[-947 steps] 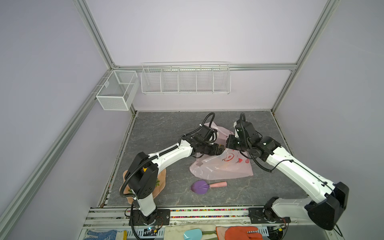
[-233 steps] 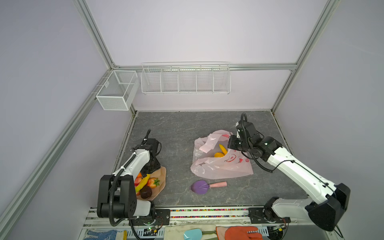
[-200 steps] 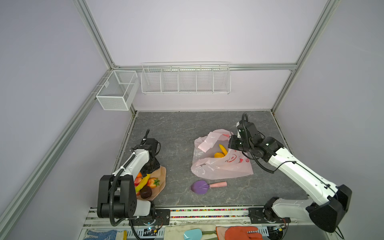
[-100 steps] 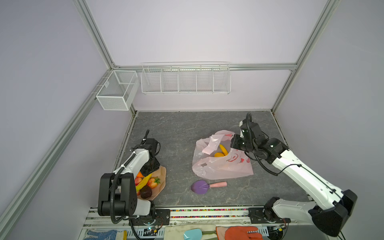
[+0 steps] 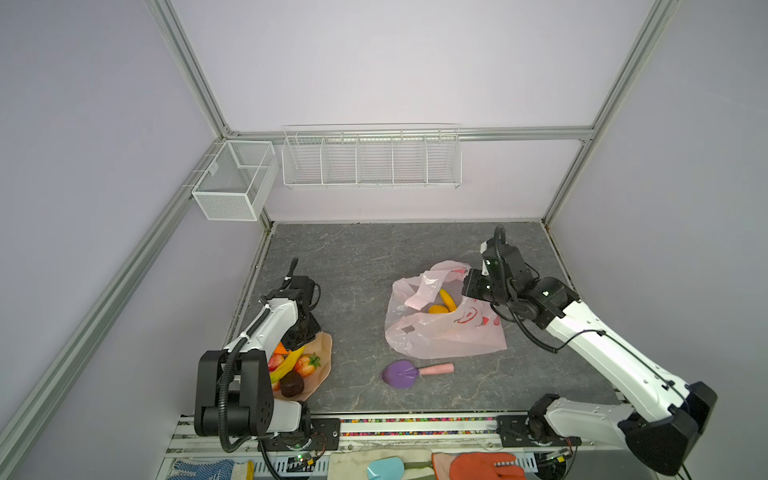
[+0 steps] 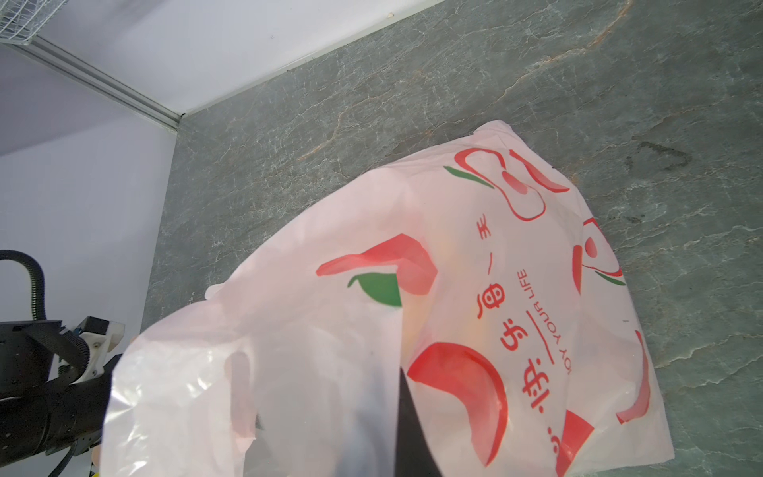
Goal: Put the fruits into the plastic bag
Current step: 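Lower the left gripper onto the yellow banana's tip in the bowl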
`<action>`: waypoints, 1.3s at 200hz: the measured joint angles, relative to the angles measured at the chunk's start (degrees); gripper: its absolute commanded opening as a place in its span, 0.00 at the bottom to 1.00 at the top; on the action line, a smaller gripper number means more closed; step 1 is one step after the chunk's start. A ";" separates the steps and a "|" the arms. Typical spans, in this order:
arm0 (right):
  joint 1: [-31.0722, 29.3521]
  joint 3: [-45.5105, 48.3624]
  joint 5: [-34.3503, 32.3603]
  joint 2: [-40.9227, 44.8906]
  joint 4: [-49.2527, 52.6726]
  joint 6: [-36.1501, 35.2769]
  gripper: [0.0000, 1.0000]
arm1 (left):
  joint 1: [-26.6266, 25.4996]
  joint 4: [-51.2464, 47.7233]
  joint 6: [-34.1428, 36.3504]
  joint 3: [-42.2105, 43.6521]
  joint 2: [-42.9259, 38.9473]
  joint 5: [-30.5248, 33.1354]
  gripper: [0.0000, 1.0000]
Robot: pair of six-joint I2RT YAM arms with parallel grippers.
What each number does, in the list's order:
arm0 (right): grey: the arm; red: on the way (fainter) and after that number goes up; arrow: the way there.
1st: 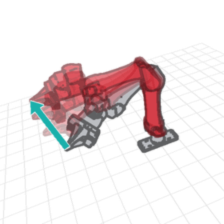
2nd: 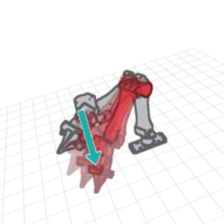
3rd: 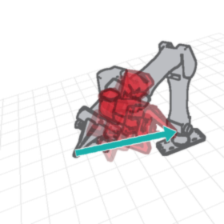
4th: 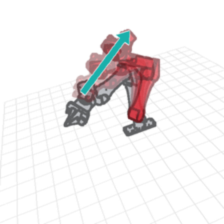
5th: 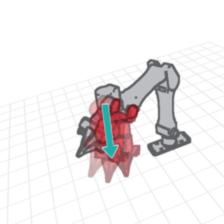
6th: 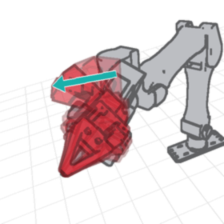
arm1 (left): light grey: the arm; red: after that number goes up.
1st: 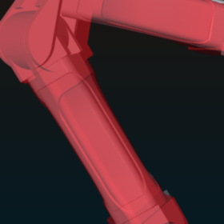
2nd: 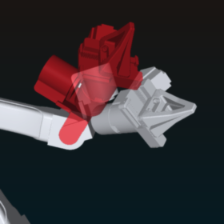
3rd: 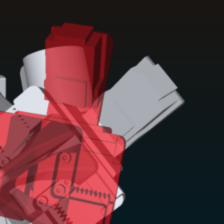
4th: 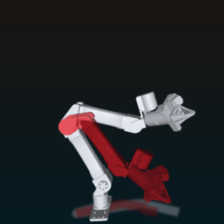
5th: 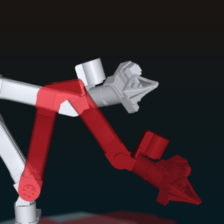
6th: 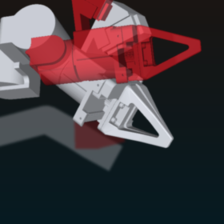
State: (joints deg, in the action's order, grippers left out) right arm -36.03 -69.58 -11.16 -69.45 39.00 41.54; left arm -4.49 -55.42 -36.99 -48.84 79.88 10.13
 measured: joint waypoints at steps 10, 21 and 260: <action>0.00 0.00 0.00 0.07 0.11 0.00 0.06 | 0.00 -0.02 -0.02 0.00 -0.46 0.00 0.21; 0.00 0.00 -0.02 0.07 0.15 0.00 0.06 | 0.04 -0.09 -0.02 0.00 -0.94 0.04 0.22; 0.00 0.00 0.04 0.00 0.15 0.00 0.06 | 2.62 4.07 -0.59 3.13 0.07 -0.57 0.41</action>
State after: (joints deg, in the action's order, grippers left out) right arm -36.03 -69.58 -11.11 -69.45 39.16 41.54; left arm -1.87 -51.35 -37.58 -45.71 79.94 9.56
